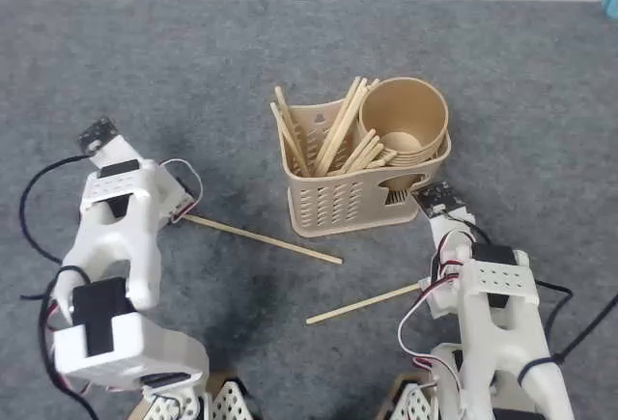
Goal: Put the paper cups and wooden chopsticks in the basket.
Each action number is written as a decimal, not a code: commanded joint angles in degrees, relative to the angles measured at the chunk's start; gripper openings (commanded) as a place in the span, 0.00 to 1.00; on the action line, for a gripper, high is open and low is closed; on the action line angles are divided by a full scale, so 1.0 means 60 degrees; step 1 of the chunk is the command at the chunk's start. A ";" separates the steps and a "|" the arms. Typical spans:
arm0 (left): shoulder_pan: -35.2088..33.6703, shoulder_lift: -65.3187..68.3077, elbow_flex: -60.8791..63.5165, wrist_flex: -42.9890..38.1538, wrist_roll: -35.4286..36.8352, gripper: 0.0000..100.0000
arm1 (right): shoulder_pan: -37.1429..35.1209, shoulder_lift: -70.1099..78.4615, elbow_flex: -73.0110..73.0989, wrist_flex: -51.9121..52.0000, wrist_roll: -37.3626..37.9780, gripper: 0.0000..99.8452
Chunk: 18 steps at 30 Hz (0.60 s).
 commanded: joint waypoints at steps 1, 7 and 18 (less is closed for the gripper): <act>0.0659 -0.0088 -0.0330 0.0117 0.0073 0.11 | -0.0037 -0.0007 0.0147 -0.0022 0.0176 0.15; 0.1070 0.0029 -0.0300 0.0088 0.0615 0.11 | -0.0022 -0.0007 0.0147 -0.0022 0.0176 0.15; 0.1099 -0.0029 0.0022 -0.0234 0.0674 0.01 | -0.0022 -0.0007 0.0147 -0.0022 0.0161 0.15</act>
